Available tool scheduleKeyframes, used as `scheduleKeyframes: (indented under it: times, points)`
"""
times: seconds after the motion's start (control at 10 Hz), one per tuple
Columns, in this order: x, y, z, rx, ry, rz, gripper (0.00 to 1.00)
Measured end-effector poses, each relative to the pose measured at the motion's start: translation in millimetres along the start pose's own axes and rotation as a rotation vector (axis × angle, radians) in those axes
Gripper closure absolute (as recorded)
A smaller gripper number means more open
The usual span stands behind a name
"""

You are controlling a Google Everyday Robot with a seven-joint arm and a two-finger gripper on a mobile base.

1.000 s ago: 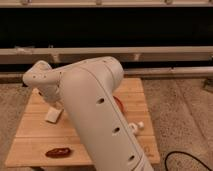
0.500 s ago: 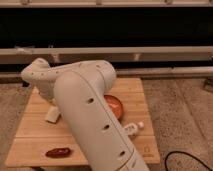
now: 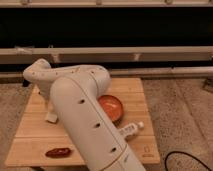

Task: Place the white sponge in the ceramic cup

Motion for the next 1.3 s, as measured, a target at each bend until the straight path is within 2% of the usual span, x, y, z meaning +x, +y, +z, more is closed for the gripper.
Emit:
scheduleKeyframes:
  times: [0.6, 0.8, 1.0, 1.3]
  points:
    - [-9, 16, 33, -0.006, 0.053, -0.038, 0.22]
    - [-8, 19, 39, -0.005, 0.070, -0.041, 0.35]
    - [-5, 20, 40, 0.001, 0.087, -0.039, 0.59]
    - [0, 21, 37, 0.006, 0.097, -0.036, 0.87]
